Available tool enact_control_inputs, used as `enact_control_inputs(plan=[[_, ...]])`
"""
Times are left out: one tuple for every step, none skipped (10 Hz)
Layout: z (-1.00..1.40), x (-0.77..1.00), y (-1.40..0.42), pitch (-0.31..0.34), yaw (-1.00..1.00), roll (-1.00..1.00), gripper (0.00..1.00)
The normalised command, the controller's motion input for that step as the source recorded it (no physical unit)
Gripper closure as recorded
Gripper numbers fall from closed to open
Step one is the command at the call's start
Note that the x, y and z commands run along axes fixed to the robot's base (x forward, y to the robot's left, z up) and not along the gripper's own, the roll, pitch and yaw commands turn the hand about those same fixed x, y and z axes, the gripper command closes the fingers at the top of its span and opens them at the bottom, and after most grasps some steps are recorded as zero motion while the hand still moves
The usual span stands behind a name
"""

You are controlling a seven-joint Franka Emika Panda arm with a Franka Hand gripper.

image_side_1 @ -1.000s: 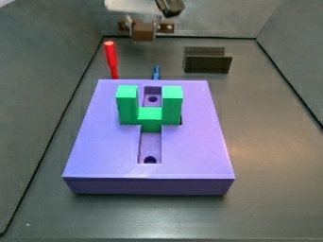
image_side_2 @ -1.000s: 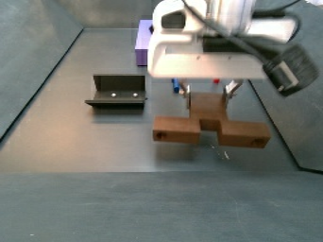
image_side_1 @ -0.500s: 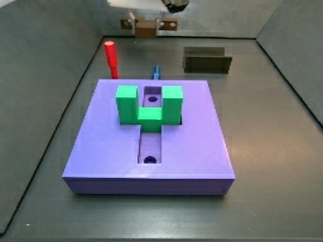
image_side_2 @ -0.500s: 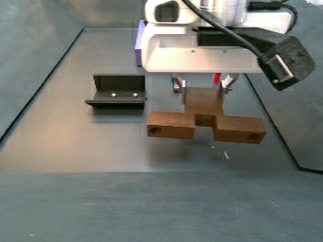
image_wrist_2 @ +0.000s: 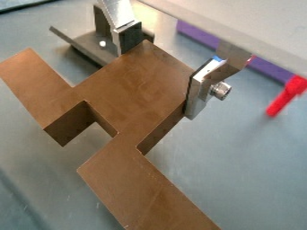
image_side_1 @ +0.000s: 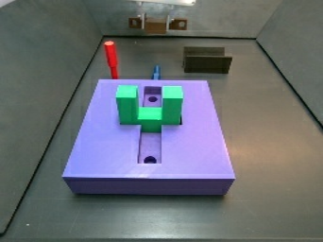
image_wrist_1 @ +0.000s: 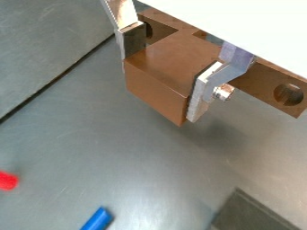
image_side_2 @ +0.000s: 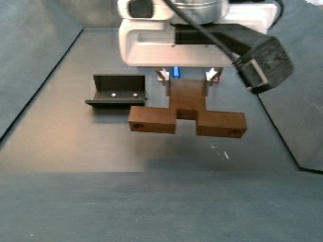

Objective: Pick up the brown object. Move up. Place the brown object on the fixture. Regrasp the brown object. Move to above the board. Insert the brown object.
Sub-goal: Place the brown object on the fixture.

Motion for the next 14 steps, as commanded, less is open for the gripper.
enact_control_inputs(plan=[[0.37,0.48,-0.23,0.220,0.22,-0.83,1.00],[0.26,0.49,-0.26,0.251,0.18,-0.95,1.00],[0.21,0.54,-0.26,0.377,0.09,-1.00,1.00],[0.19,0.54,-0.25,0.414,0.08,-1.00,1.00],[0.38,0.74,-0.33,0.460,0.00,-0.78,1.00],[0.39,0.75,-0.27,0.460,0.00,-0.77,1.00],[0.40,0.75,-0.26,0.451,0.03,-0.77,1.00],[0.33,0.73,-0.22,0.457,0.00,-0.77,1.00],[0.13,0.74,-0.14,0.503,0.01,-0.46,1.00],[0.02,0.63,-0.03,0.469,0.13,-0.17,1.00],[-0.02,0.43,-0.05,0.366,0.00,0.05,1.00],[0.00,0.00,0.00,0.000,0.00,-0.06,1.00],[0.01,0.17,0.00,-0.240,-0.35,-1.00,1.00],[0.15,0.15,0.00,-0.517,-0.43,-1.00,1.00]])
